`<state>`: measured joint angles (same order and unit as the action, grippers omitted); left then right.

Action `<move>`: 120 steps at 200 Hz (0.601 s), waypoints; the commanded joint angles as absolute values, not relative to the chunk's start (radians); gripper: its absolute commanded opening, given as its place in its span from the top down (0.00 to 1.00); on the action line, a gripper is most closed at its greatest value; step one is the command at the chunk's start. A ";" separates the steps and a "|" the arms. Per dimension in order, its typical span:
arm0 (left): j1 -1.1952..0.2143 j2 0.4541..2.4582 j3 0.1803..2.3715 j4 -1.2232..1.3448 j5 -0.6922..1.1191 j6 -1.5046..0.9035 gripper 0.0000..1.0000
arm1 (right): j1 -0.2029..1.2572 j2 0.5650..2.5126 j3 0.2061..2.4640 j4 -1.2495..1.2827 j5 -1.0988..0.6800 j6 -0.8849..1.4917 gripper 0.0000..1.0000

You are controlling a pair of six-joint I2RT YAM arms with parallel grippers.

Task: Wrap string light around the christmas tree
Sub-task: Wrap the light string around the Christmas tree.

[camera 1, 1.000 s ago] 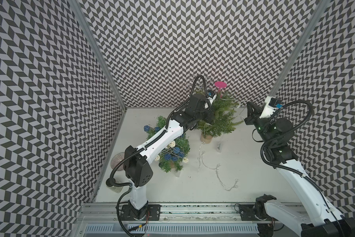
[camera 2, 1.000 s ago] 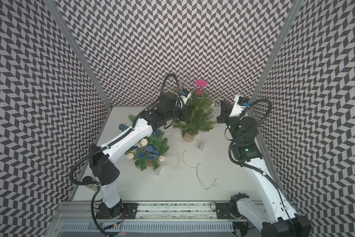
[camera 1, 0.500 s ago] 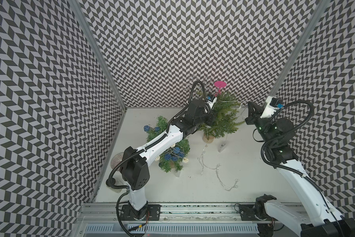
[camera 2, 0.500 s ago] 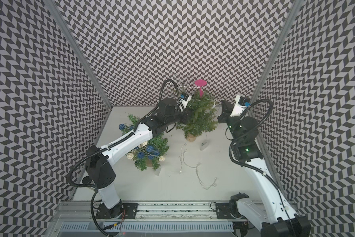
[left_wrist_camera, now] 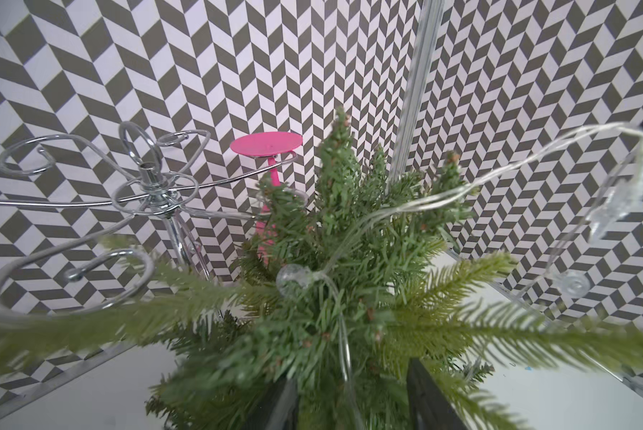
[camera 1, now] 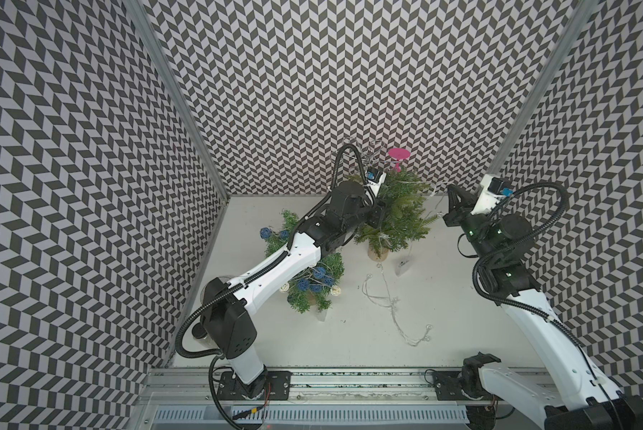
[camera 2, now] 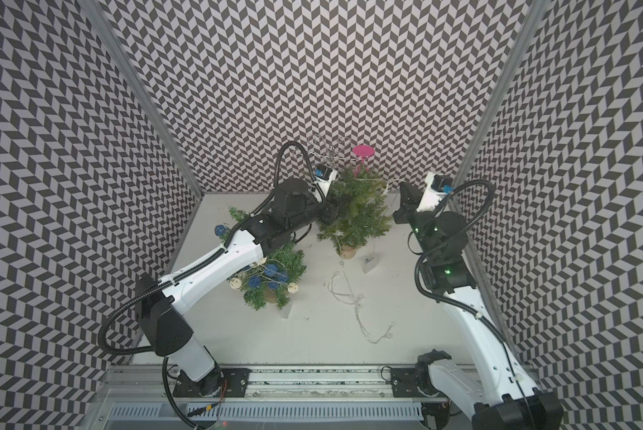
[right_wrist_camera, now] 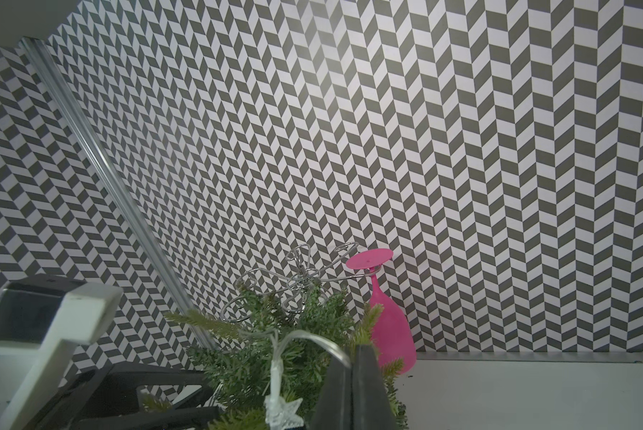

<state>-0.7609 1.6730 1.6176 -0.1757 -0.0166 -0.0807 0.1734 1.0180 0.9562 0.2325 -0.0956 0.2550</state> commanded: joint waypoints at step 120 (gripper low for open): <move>-0.825 1.578 1.518 -0.132 -0.087 -0.105 0.51 | 0.167 1.034 0.967 0.314 -0.170 0.285 1.00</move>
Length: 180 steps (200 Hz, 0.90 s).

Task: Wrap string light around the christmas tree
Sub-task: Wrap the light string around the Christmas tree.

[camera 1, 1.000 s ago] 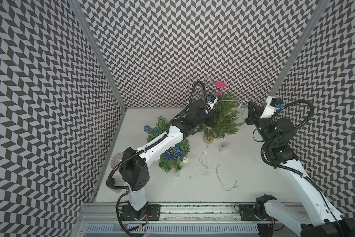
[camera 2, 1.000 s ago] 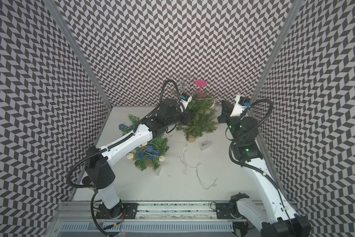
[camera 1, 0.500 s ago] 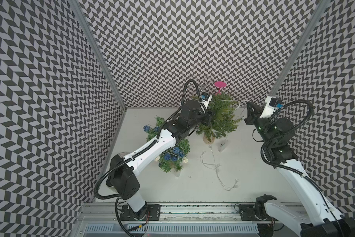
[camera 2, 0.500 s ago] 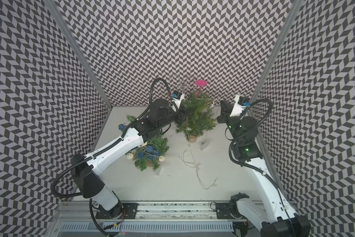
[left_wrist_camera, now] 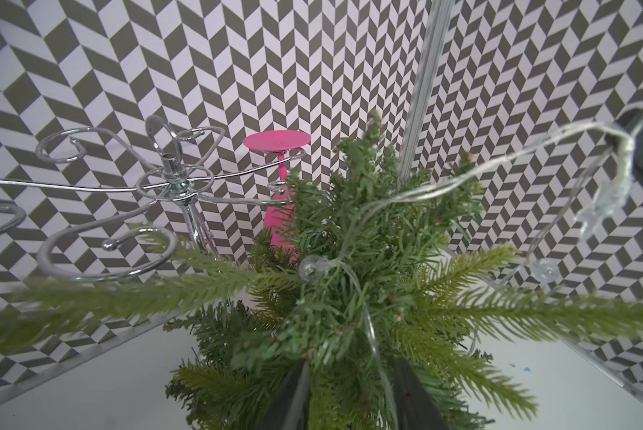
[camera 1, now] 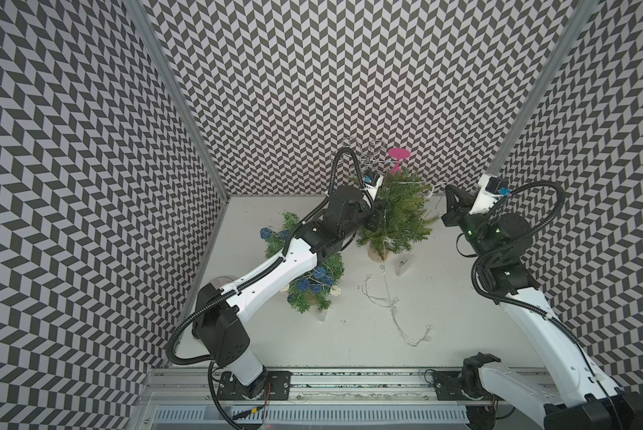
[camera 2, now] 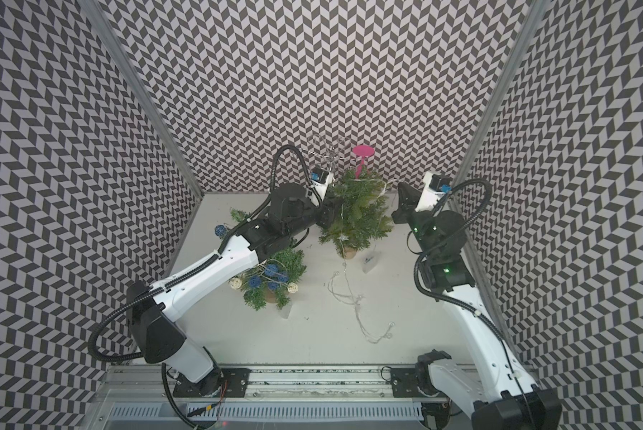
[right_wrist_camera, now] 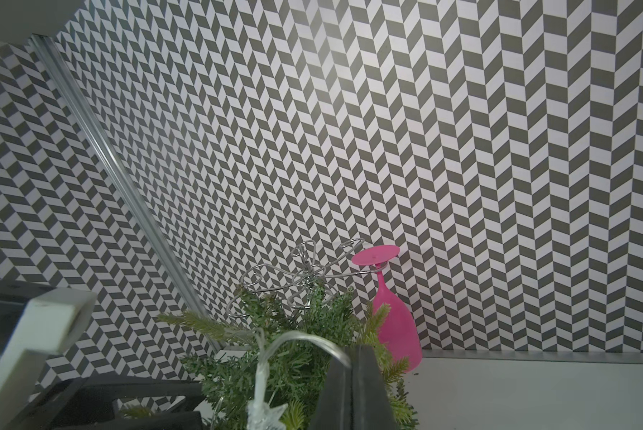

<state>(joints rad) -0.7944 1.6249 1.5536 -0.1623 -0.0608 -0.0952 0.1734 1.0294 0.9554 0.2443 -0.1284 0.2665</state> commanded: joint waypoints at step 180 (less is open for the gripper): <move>-0.938 1.394 1.390 -0.051 -0.211 -0.062 0.01 | 0.168 1.062 0.991 0.305 -0.233 0.299 1.00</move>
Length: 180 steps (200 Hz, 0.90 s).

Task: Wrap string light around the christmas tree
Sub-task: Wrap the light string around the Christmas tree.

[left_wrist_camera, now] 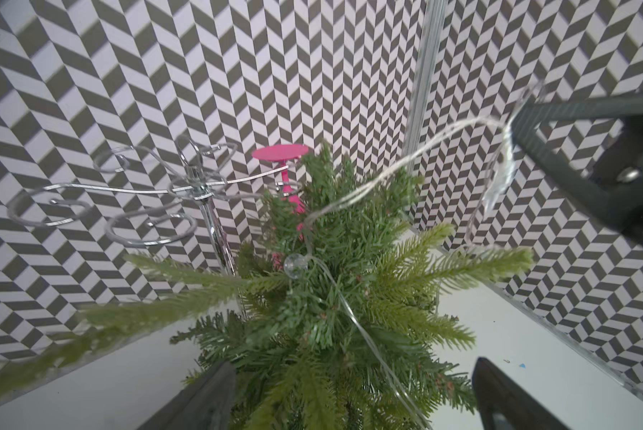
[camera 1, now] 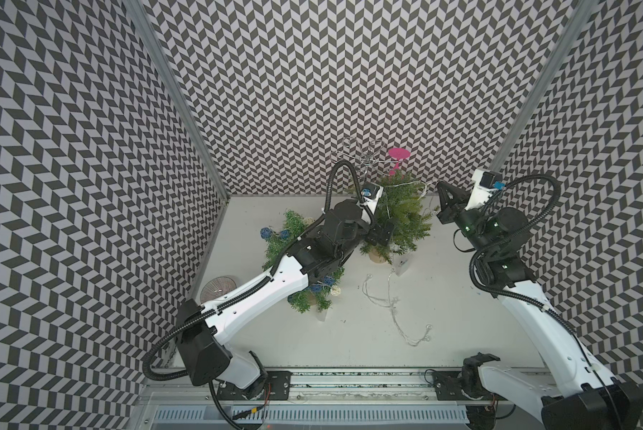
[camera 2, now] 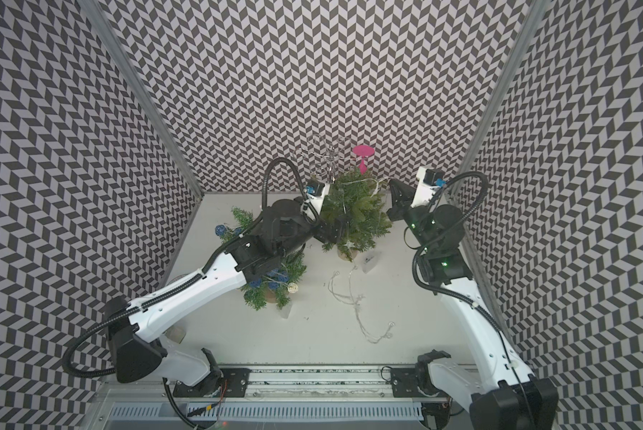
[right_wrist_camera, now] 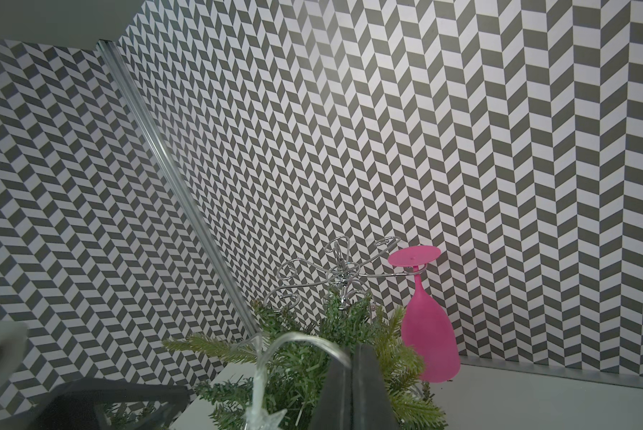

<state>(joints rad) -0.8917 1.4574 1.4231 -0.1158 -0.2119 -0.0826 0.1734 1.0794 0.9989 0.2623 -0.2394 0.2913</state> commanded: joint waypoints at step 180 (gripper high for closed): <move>-1.196 1.369 0.860 0.387 -0.539 -0.253 0.17 | 0.167 1.048 0.968 0.304 -0.233 0.301 1.00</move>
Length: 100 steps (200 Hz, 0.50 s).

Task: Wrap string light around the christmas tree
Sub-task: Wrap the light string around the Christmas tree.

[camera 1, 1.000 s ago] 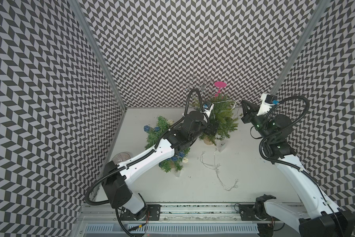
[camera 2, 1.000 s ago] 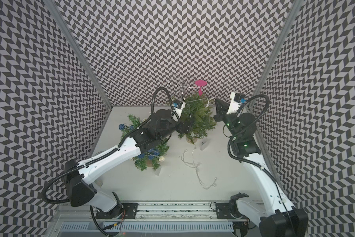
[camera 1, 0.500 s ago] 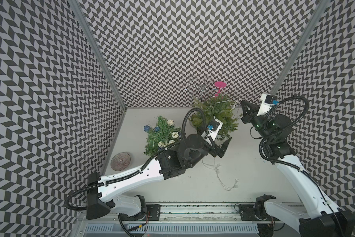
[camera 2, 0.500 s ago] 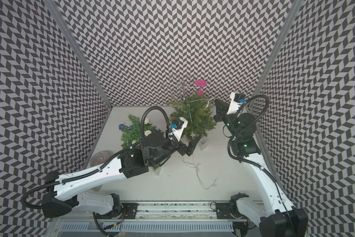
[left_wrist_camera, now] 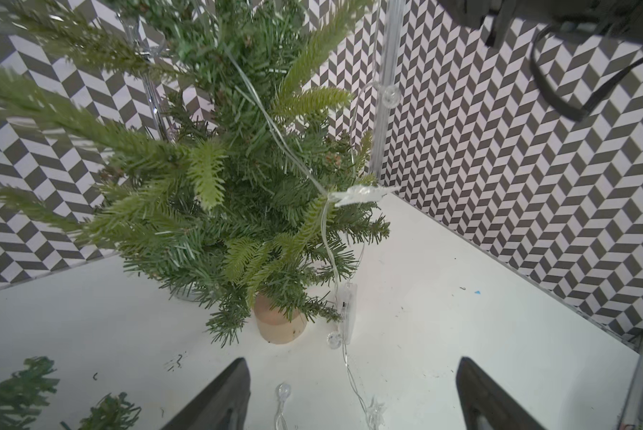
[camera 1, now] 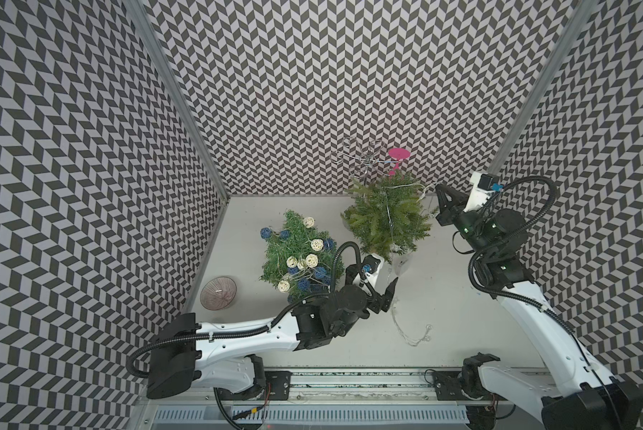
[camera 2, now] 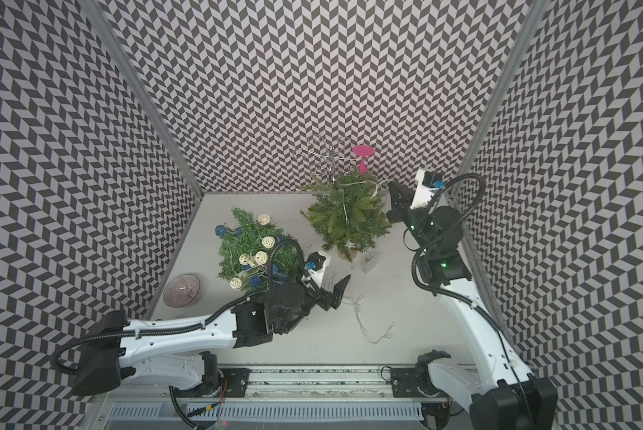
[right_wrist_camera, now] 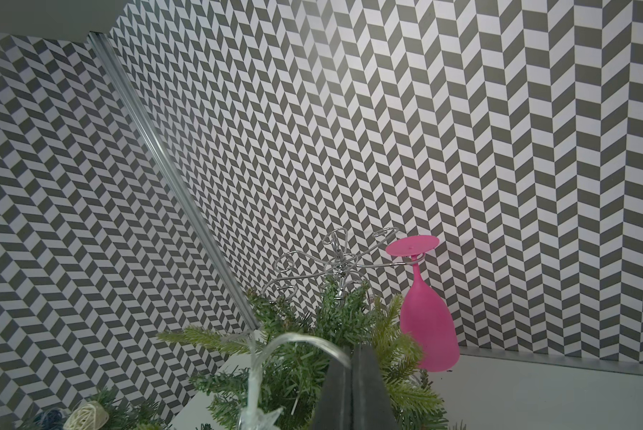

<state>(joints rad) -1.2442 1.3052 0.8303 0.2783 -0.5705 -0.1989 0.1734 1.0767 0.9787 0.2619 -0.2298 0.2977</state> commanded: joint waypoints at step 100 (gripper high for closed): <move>-1.129 1.548 0.959 0.432 -0.526 -0.253 0.32 | 0.168 1.067 0.966 0.313 -0.233 0.298 1.00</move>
<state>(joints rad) -1.1240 1.5391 0.9043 0.3996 -0.5049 -0.2409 0.1734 1.0706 0.9726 0.2634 -0.2298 0.2974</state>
